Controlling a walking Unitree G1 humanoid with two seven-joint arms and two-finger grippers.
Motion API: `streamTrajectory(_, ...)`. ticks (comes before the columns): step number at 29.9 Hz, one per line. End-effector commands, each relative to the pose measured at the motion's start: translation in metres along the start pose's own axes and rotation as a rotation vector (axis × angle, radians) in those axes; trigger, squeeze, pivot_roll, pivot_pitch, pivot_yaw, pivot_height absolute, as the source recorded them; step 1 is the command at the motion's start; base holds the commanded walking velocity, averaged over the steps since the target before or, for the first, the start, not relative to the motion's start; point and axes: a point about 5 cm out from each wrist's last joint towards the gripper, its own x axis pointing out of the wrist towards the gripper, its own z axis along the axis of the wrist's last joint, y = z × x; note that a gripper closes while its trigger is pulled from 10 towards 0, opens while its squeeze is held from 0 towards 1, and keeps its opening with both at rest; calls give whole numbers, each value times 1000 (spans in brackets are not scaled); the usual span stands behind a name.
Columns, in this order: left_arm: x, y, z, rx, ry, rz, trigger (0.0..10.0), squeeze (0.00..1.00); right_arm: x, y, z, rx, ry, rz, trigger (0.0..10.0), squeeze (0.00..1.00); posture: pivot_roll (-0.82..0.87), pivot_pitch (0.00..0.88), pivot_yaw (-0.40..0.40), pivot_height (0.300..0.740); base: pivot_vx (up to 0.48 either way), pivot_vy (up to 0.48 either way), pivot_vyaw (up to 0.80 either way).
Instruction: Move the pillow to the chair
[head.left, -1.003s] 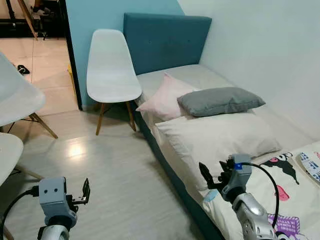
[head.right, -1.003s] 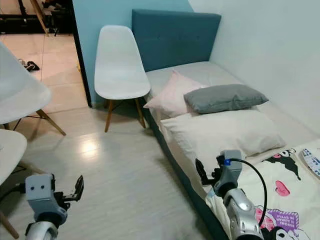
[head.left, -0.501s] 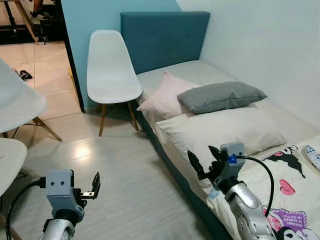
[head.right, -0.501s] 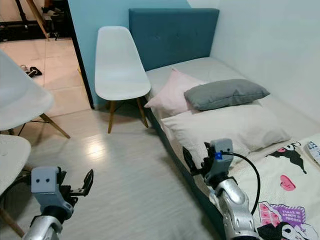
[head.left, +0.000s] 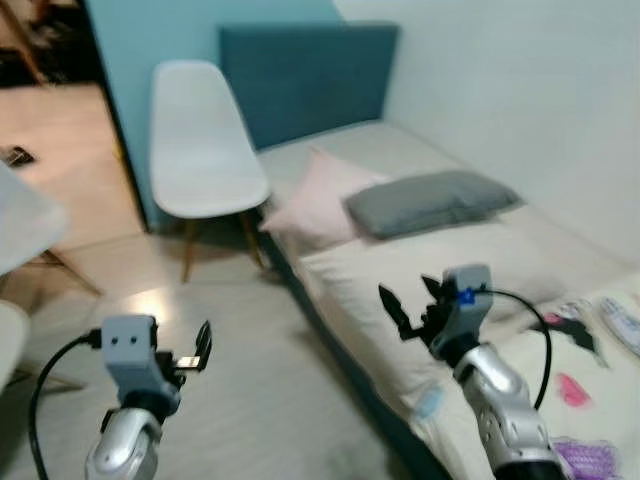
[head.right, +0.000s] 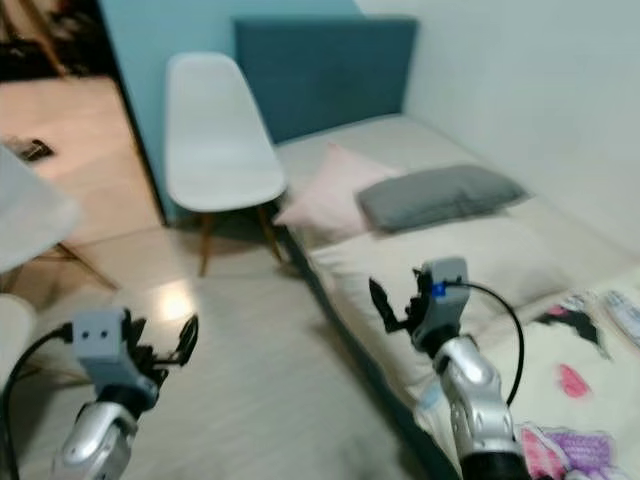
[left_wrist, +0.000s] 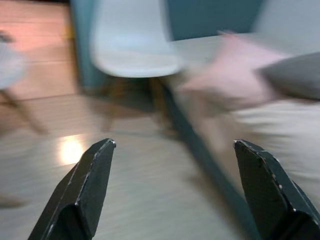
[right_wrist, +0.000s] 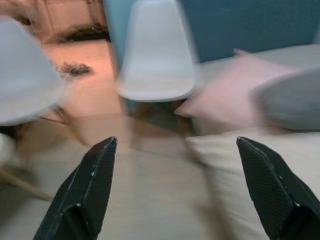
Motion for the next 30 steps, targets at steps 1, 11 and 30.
streamTrajectory(1,2,-5,-1,9,14,-16,10000,0,-3,-7,-2,6,25,-24,10000,0,-93,0,-78,740,480,0,0)
streamTrajectory(11,7,-6,2,2,9,-10,10000,0,-2,-11,0,-20,42,-48,10000,0,-103,0,-87,740,480,0,0)
streamTrajectory(30,9,-8,2,-5,15,-12,10000,0,5,-17,5,32,59,-107,10000,0,-105,0,-89,740,480,0,-505)
